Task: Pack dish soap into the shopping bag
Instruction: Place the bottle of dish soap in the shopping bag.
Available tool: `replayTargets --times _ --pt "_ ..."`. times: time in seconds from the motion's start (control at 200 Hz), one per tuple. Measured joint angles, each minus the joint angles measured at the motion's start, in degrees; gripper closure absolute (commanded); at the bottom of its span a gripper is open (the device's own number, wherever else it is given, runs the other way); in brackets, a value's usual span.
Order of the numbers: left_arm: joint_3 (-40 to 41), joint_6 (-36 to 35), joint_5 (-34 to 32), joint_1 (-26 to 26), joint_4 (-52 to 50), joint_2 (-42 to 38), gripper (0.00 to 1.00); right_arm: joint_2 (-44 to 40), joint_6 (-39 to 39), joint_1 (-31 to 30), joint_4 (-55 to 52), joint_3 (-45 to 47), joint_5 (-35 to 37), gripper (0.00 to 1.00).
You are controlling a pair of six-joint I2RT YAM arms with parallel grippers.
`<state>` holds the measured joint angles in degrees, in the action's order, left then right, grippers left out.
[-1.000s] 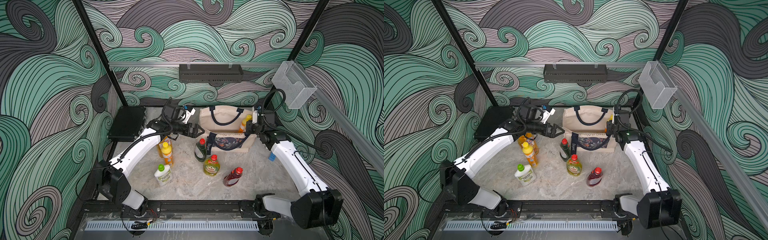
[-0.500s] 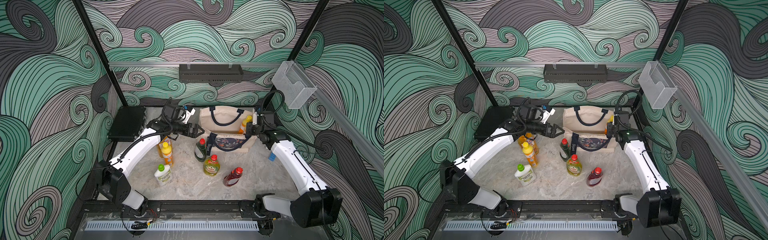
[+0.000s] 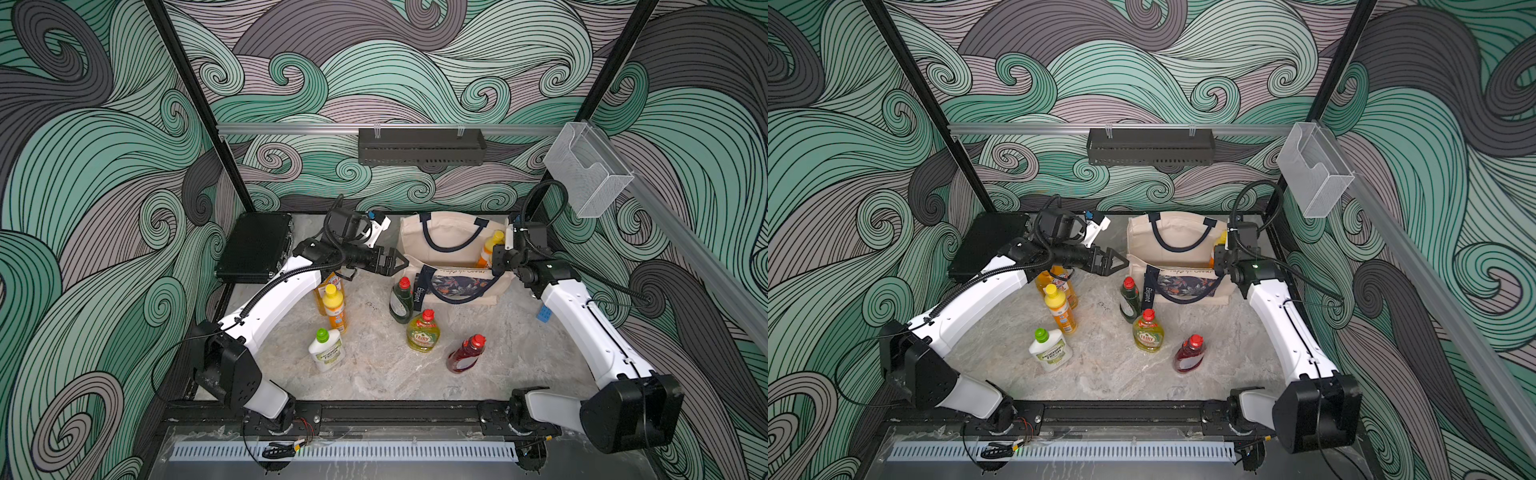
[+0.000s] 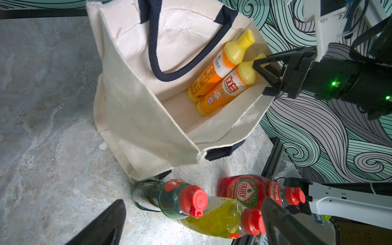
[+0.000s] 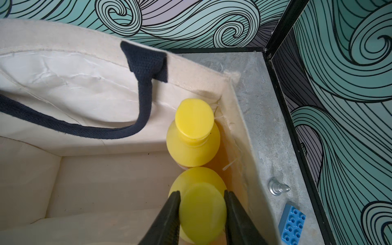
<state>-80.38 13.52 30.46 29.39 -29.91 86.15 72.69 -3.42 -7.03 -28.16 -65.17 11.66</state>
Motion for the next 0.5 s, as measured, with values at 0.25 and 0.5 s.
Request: replayTargets --times 0.25,0.5 --pt "0.00 -0.02 -0.07 0.00 -0.04 0.00 0.01 0.00 0.15 0.37 0.11 -1.36 0.39 0.51" --pt "0.00 -0.04 -0.24 0.00 -0.07 0.00 0.01 -0.02 0.15 0.50 0.02 -2.14 0.37 0.44"
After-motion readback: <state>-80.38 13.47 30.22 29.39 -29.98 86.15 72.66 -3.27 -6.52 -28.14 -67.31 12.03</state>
